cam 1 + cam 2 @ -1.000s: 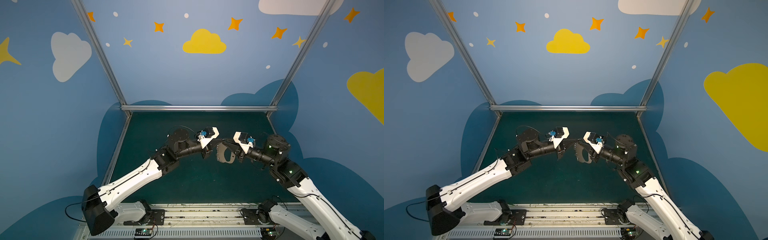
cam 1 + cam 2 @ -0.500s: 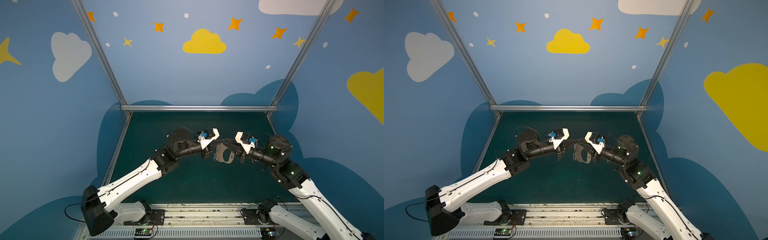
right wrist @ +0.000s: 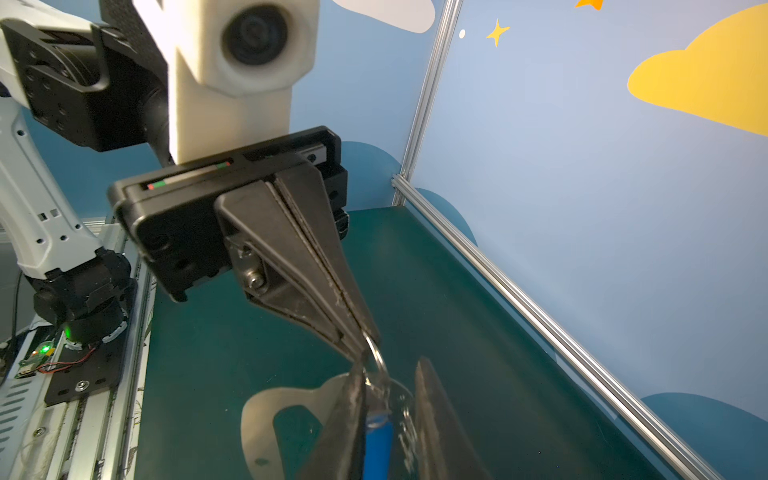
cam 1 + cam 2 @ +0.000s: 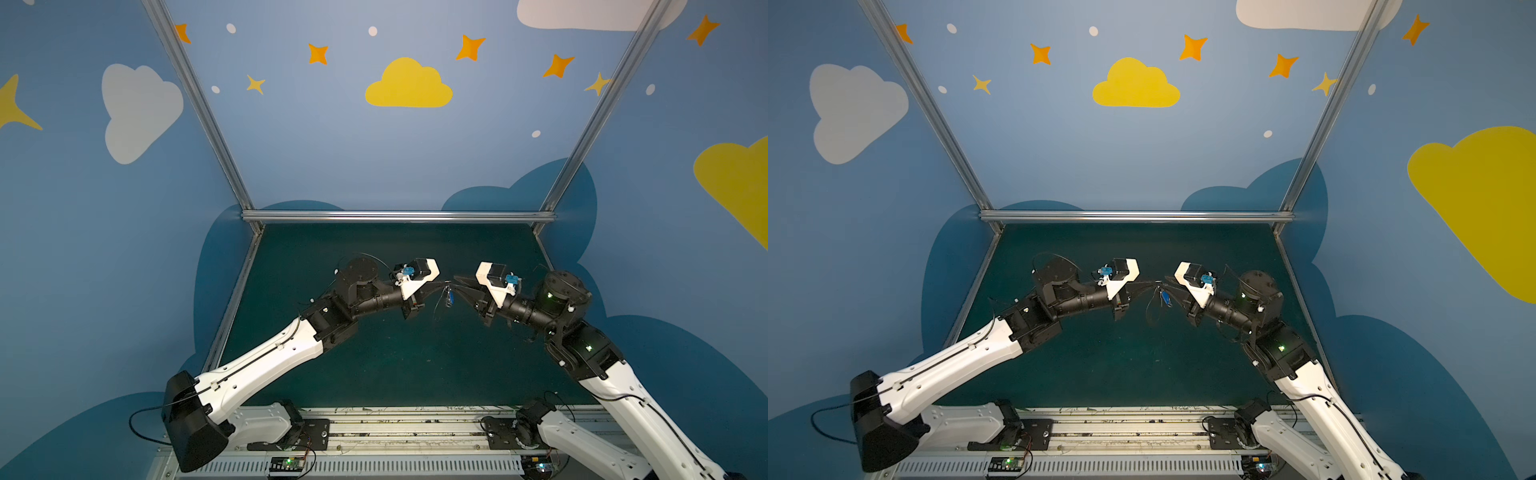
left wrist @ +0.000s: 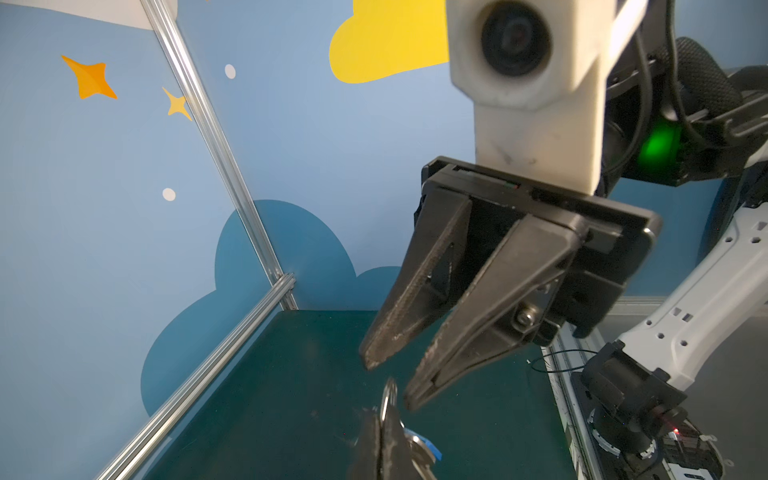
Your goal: Put the keys on the keyring
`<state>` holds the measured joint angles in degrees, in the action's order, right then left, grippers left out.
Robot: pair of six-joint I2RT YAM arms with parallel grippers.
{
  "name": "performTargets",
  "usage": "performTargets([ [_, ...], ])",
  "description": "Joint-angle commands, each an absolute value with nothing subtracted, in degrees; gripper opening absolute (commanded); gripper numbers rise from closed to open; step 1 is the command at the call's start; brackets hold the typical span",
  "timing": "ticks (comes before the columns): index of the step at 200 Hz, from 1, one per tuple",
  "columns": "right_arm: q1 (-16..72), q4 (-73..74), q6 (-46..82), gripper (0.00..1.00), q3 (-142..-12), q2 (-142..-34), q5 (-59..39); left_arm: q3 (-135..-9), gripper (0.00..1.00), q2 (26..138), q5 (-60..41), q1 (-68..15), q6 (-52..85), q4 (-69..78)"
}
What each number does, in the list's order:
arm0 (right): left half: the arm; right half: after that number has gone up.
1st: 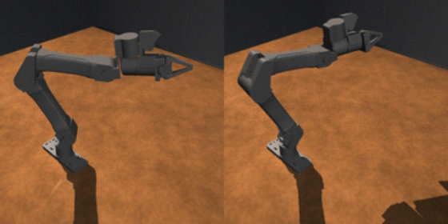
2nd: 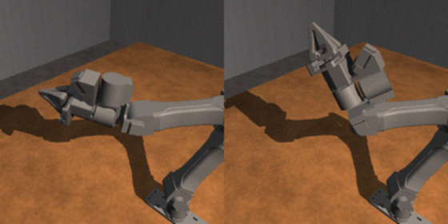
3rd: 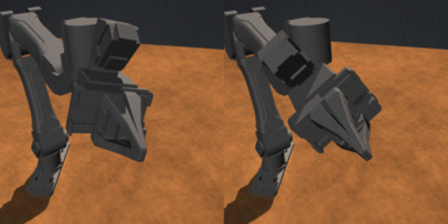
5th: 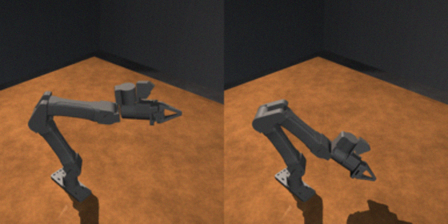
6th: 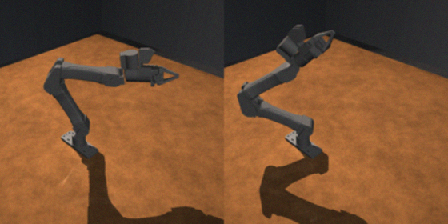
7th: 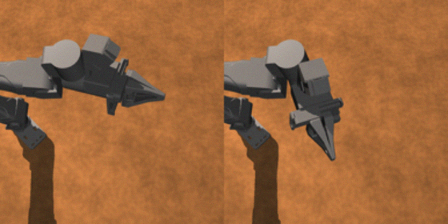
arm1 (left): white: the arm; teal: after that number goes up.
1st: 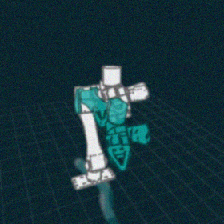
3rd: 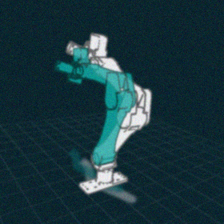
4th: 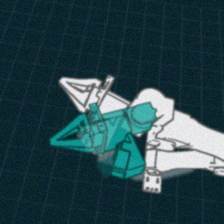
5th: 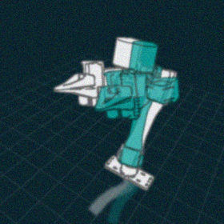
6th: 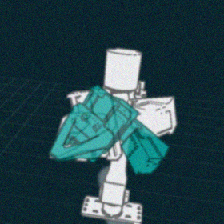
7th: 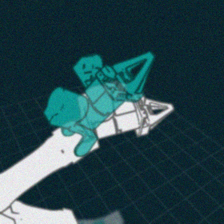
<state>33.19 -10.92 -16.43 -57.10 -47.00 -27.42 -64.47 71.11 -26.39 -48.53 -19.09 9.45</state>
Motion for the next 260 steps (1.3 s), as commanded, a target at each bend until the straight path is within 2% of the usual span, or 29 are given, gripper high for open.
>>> performTargets([
  [1,32.9,-10.2,-15.2,0.2,-56.8,-46.9,-29.9,-64.6,0.04,69.5,-27.3,-48.6,-19.5,10.1],
  [52,32.9,-11.0,-14.9,0.15,-57.1,-48.1,-32.8,-64.5,0.03,69.3,-27.3,-48.6,-19.4,10.6],
  [95,32.8,-11.1,-15.5,0.0,-57.0,-48.1,-33.0,-64.4,0.03,69.4,-27.4,-48.6,-19.4,10.6],
  [120,32.7,-12.8,-16.1,0.0,-57.9,-48.2,-32.9,-64.7,0.04,69.5,-26.9,-48.5,-20.1,9.5],
  [130,32.7,-14.4,-16.6,0.0,-58.7,-48.5,-32.7,-65.4,0.11,69.6,-26.1,-48.5,-21.3,7.6],
  [144,32.7,-17.6,-17.1,0.0,-60.4,-49.3,-32.3,-67.0,0.28,70.0,-24.8,-48.5,-24.6,3.1],
  [153,32.6,-21.0,-17.1,0.0,-61.9,-50.2,-31.7,-68.5,0.31,70.3,-24.1,-48.5,-27.6,-0.3],
  [169,32.7,-26.6,-19.7,0.0,-64.9,-52.1,-31.0,-71.6,0.3,71.0,-22.8,-48.5,-33.4,-6.8],
  [181,32.7,-29.7,-19.9,0.0,-66.8,-53.3,-30.0,-73.8,0.24,71.6,-22.0,-48.5,-37.2,-11.6],
  [219,32.7,-33.6,-20.3,0.0,-70.0,-55.1,-29.4,-78.5,0.25,73.5,-20.9,-48.6,-44.1,-20.4],
  [260,32.9,-35.6,-20.7,0.0,-72.2,-56.9,-30.1,-80.5,0.26,75.2,-21.2,-48.8,-45.6,-22.8],
])
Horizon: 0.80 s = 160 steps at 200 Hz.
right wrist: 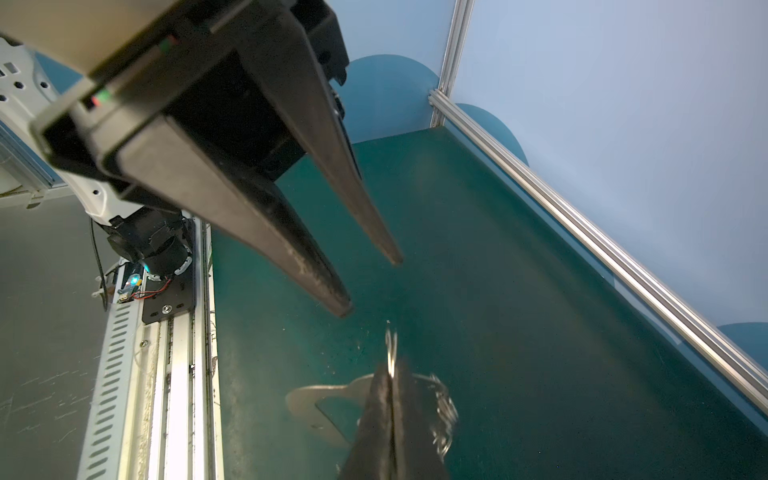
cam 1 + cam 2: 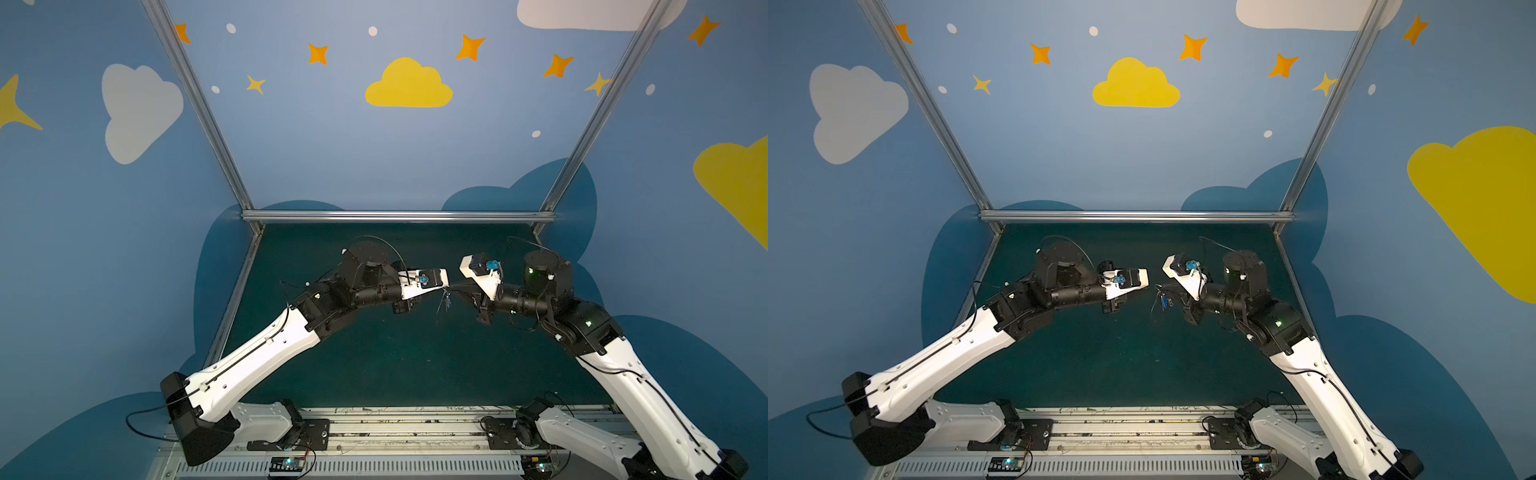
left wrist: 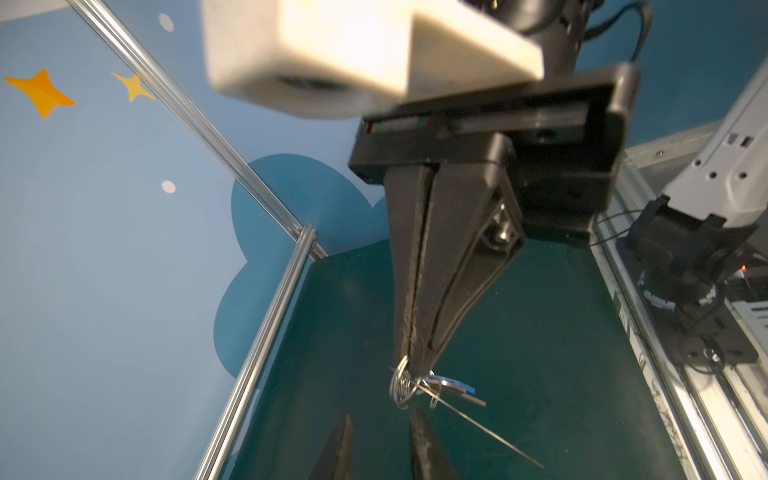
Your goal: Put the keys on the keyring
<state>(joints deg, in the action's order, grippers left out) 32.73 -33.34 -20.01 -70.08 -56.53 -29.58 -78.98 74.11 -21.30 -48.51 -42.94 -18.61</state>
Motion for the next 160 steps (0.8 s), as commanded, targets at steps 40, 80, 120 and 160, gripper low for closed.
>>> performTargets([
  [40,33.0,-36.8,-21.1,0.0,-73.1,-57.9,-31.2,-80.8,0.26,76.1,-22.3,-48.8,-45.2,-22.2],
  [80,33.4,-37.2,-21.1,0.0,-73.4,-58.2,-32.2,-81.5,0.25,76.8,-22.8,-48.9,-45.3,-22.4],
  [120,33.8,-37.3,-21.3,0.0,-73.5,-58.1,-32.5,-82.0,0.21,77.4,-23.7,-49.0,-45.5,-22.9],
  [160,34.3,-37.2,-21.5,0.0,-73.6,-58.0,-32.7,-82.2,0.14,77.7,-24.9,-49.3,-46.0,-23.4],
])
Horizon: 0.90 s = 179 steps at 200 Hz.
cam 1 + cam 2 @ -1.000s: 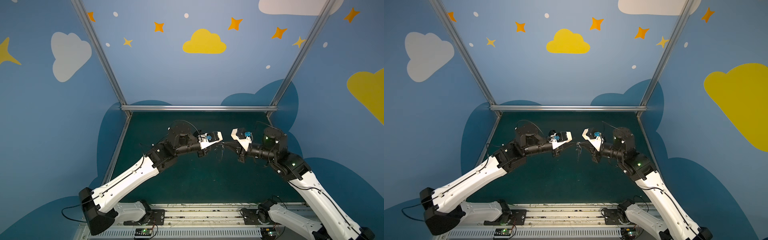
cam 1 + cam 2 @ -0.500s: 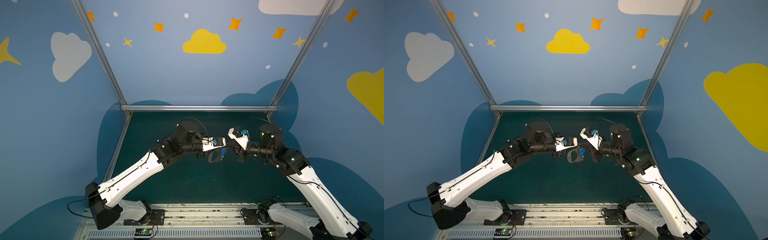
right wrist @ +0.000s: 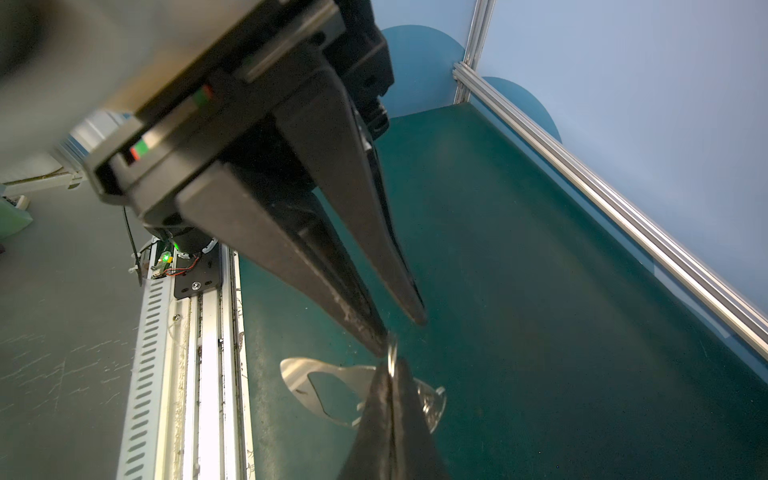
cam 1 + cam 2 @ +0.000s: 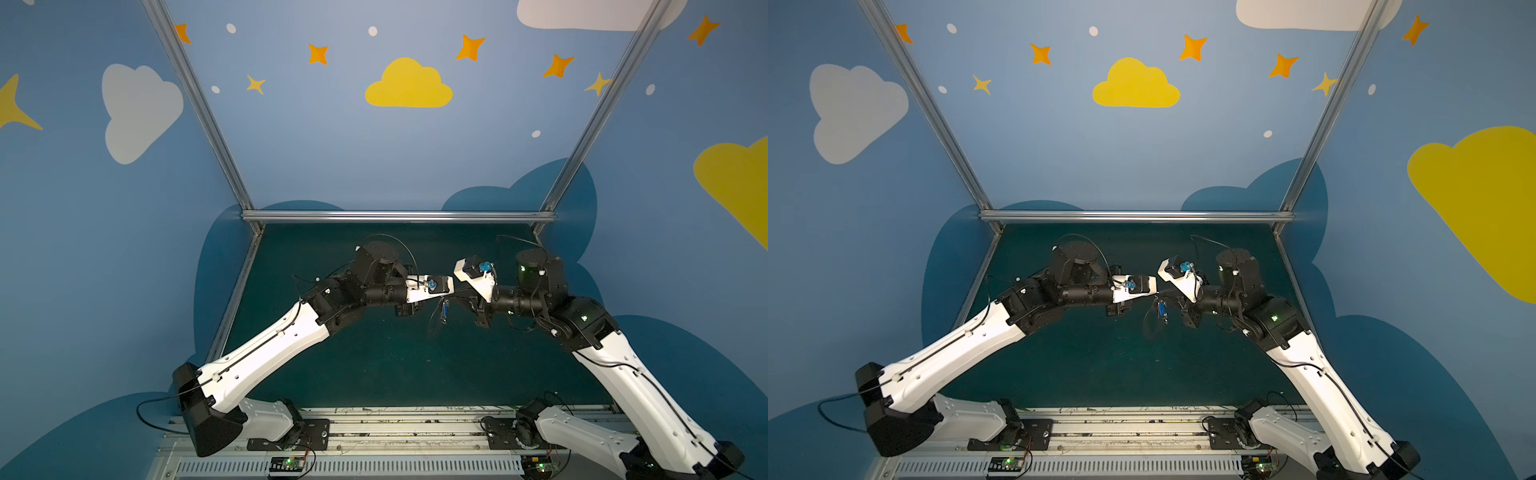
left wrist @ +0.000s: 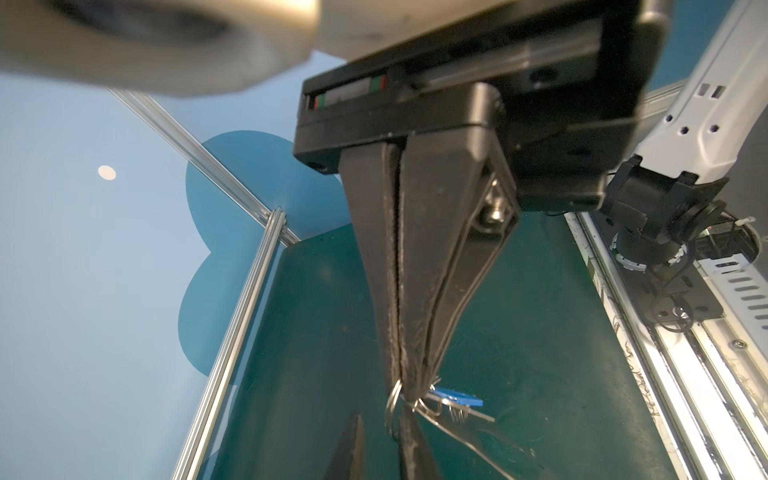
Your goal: Put the keys on the keyring
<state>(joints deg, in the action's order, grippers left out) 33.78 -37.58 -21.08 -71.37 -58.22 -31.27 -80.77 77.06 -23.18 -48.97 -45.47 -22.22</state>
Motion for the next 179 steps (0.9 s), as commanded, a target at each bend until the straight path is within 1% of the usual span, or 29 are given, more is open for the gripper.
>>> performTargets([
  [1,34.3,-37.1,-21.5,0.0,-73.6,-58.0,-32.7,-82.2,0.14,77.6,-25.0,-49.3,-46.0,-23.5],
  [12,34.4,-37.2,-21.8,0.0,-73.6,-58.0,-33.0,-82.5,0.12,77.8,-25.7,-49.3,-46.4,-24.1],
  [88,35.2,-36.9,-23.0,0.0,-73.4,-58.2,-33.3,-82.8,0.09,78.5,-26.4,-49.8,-47.0,-24.6],
  [104,35.3,-36.0,-23.1,0.0,-73.0,-57.9,-33.3,-82.6,0.03,78.6,-27.0,-49.9,-46.5,-23.7],
  [138,35.3,-33.3,-22.5,0.0,-71.5,-56.5,-31.5,-81.2,0.03,78.0,-27.3,-49.9,-44.6,-20.3],
  [144,35.3,-33.0,-22.5,0.04,-71.3,-56.1,-31.0,-80.9,0.03,77.7,-27.4,-49.8,-44.1,-19.5],
  [153,35.3,-32.3,-22.4,0.14,-70.9,-55.6,-29.8,-80.2,0.03,77.2,-27.6,-49.7,-43.6,-18.4],
  [169,35.2,-31.5,-22.7,0.19,-70.0,-54.6,-27.5,-78.8,0.03,76.3,-28.1,-49.2,-41.4,-15.6],
  [179,35.1,-30.6,-22.7,0.23,-69.3,-53.7,-25.7,-77.9,0.03,75.7,-28.3,-48.9,-39.9,-13.6],
])
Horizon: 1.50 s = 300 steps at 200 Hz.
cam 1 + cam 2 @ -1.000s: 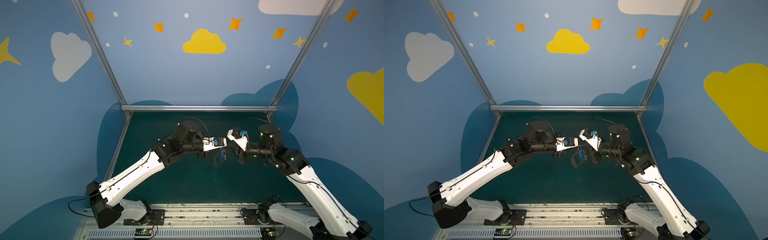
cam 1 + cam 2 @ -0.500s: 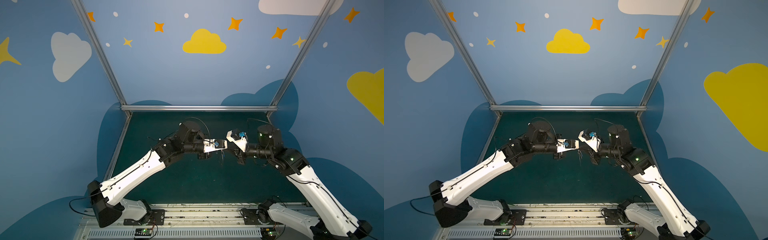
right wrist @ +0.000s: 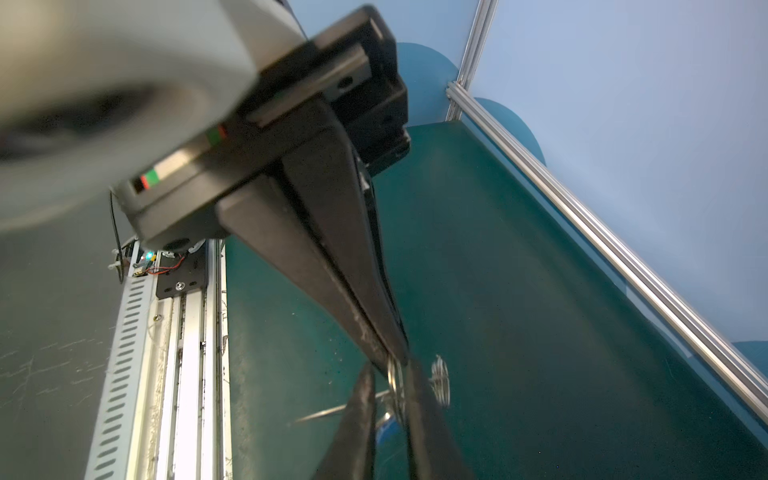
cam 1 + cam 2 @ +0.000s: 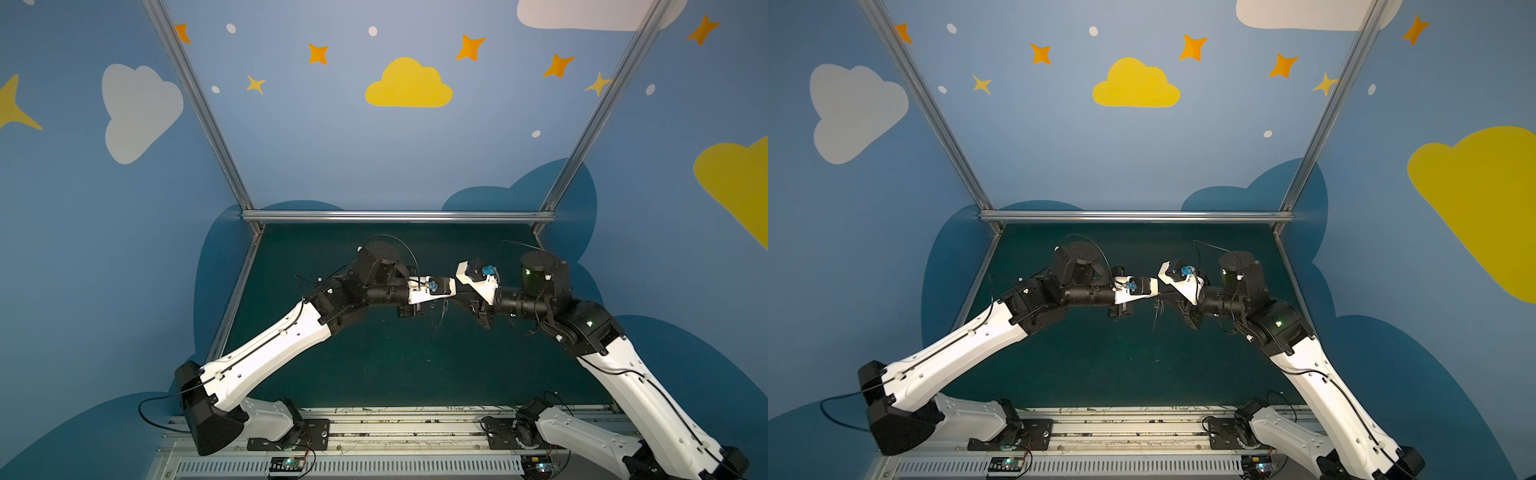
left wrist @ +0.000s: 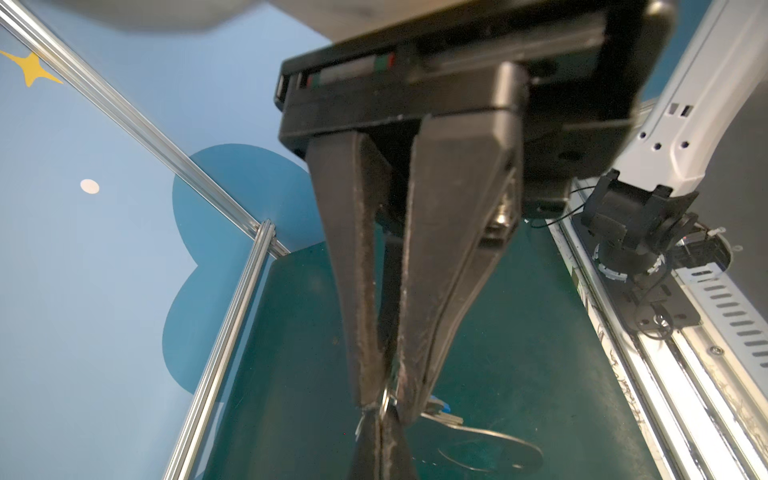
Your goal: Put the keys on the keyring
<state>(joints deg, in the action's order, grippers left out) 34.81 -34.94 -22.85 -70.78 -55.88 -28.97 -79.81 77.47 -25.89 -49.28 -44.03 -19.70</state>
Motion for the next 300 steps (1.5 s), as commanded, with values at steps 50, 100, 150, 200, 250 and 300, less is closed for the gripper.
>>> performTargets([
  [50,34.5,-23.8,-22.2,0.31,-64.1,-48.4,-20.0,-72.2,0.03,72.7,-29.9,-46.7,-30.5,-1.3],
  [100,34.4,-21.1,-21.1,0.34,-58.8,-45.2,-19.5,-68.7,0.03,71.3,-28.3,-46.1,-23.4,8.2],
  [150,34.5,-16.8,-18.0,0.38,-57.1,-46.4,-21.1,-66.4,0.03,70.7,-26.7,-46.2,-18.4,14.2],
  [200,35.1,-12.9,-15.4,0.41,-56.8,-48.5,-23.3,-65.4,0.04,70.7,-25.4,-46.5,-15.8,17.1],
  [250,35.8,-10.2,-14.8,0.42,-56.9,-50.0,-21.6,-65.8,0.03,71.3,-24.6,-47.1,-15.8,17.3],
  [300,36.8,-10.9,-16.9,0.34,-57.6,-51.5,-19.1,-66.2,0.03,71.7,-24.3,-47.4,-16.2,17.1],
])
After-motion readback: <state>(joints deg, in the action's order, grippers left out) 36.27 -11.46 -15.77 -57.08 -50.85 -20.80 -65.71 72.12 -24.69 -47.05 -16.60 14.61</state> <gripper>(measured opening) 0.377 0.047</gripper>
